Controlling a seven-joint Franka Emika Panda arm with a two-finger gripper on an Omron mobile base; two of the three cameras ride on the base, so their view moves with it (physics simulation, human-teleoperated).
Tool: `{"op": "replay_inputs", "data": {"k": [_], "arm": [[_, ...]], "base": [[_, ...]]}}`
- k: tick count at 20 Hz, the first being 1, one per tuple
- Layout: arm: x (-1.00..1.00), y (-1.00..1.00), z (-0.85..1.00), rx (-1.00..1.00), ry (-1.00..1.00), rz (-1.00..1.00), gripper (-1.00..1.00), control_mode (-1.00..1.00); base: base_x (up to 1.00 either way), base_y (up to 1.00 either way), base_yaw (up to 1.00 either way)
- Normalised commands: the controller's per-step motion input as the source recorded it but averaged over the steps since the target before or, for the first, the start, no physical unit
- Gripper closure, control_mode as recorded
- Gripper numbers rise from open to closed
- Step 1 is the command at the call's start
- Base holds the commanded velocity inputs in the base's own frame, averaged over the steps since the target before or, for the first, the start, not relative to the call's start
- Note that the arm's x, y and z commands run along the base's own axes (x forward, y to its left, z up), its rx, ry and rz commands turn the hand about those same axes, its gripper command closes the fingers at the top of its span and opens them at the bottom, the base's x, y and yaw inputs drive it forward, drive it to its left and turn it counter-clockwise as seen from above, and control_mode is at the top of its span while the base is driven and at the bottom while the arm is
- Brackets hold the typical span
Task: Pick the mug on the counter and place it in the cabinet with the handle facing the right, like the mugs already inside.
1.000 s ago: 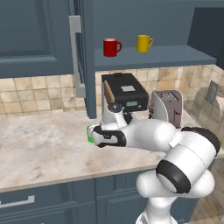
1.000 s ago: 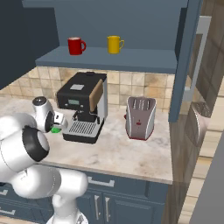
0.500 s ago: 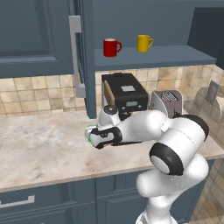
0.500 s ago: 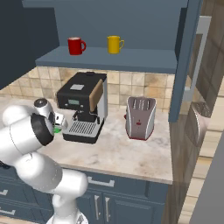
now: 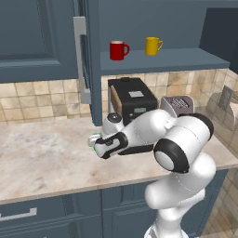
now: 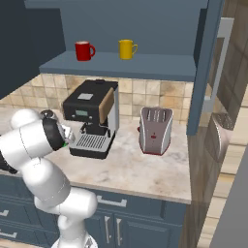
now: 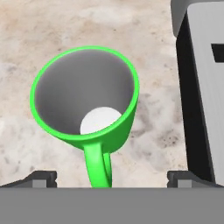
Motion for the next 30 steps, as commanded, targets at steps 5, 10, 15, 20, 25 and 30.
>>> {"op": "replay_inputs", "data": {"k": [5, 10, 15, 20, 25, 30], "arm": [[0.16, 0.14, -0.15, 0.0, 0.0, 0.0, 1.0, -1.0], [0.1, 0.09, -0.14, 0.0, 0.0, 0.0, 1.0, -1.0], [0.07, 0.01, -0.07, -0.01, 0.0, 0.0, 1.0, -1.0], [0.0, 0.01, 0.0, -0.02, -0.02, 0.0, 1.0, -1.0], [-0.18, 0.14, 0.25, 0.0, -0.14, 0.01, 1.0, -1.0], [-0.55, 0.02, 0.51, 0.0, -0.18, 0.03, 1.0, -1.0]], "base": [[0.0, 0.0, 0.0], [0.0, 0.0, 0.0], [0.0, 0.0, 0.0], [0.0, 0.0, 0.0], [0.0, 0.0, 0.0], [0.0, 0.0, 0.0]]}}
